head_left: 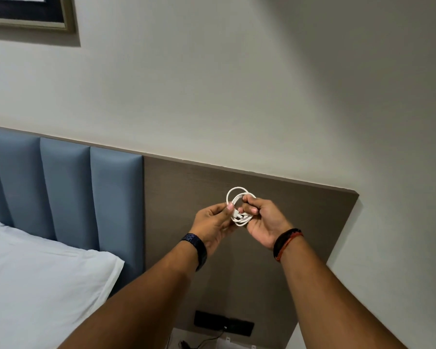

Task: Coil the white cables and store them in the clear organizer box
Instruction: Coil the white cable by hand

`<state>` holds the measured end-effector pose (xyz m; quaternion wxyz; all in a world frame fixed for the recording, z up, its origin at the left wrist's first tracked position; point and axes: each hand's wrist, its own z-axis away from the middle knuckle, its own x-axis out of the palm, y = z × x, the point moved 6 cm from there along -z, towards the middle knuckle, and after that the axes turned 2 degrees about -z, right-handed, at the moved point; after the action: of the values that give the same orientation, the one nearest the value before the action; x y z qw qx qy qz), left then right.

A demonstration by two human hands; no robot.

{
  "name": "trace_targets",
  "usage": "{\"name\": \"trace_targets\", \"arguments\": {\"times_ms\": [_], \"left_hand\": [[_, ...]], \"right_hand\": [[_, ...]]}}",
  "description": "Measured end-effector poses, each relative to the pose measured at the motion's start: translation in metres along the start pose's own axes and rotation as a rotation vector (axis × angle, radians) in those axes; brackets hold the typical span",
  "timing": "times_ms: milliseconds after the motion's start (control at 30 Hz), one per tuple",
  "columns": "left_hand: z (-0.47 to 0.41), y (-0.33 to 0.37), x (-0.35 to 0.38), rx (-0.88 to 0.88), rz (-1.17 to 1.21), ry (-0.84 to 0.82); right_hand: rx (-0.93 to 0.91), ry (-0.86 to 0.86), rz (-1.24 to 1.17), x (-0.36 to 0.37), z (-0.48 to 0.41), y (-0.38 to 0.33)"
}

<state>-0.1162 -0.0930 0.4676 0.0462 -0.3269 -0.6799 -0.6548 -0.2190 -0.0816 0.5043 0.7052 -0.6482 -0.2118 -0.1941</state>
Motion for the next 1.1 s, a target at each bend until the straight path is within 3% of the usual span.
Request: {"name": "trace_targets", "arguments": {"times_ms": [367, 533, 733, 967, 1100], "left_hand": [[-0.004, -0.006, -0.005, -0.004, -0.042, 0.111], [-0.004, -0.009, -0.007, -0.058, -0.056, 0.196], [-0.005, -0.015, -0.009, -0.101, -0.079, 0.244], [-0.008, -0.017, -0.032, -0.076, -0.525, 0.595], [-0.008, -0.019, -0.034, -0.015, -0.592, 0.582]], "right_hand": [[-0.061, 0.045, 0.382, -0.010, -0.002, 0.011], [-0.059, 0.160, 0.521, -0.015, -0.003, 0.010], [-0.123, 0.252, 0.870, -0.022, -0.009, 0.009], [-0.102, 0.133, 0.878, -0.022, -0.011, 0.018], [-0.116, 0.159, 0.858, -0.029, -0.011, 0.018]]}}
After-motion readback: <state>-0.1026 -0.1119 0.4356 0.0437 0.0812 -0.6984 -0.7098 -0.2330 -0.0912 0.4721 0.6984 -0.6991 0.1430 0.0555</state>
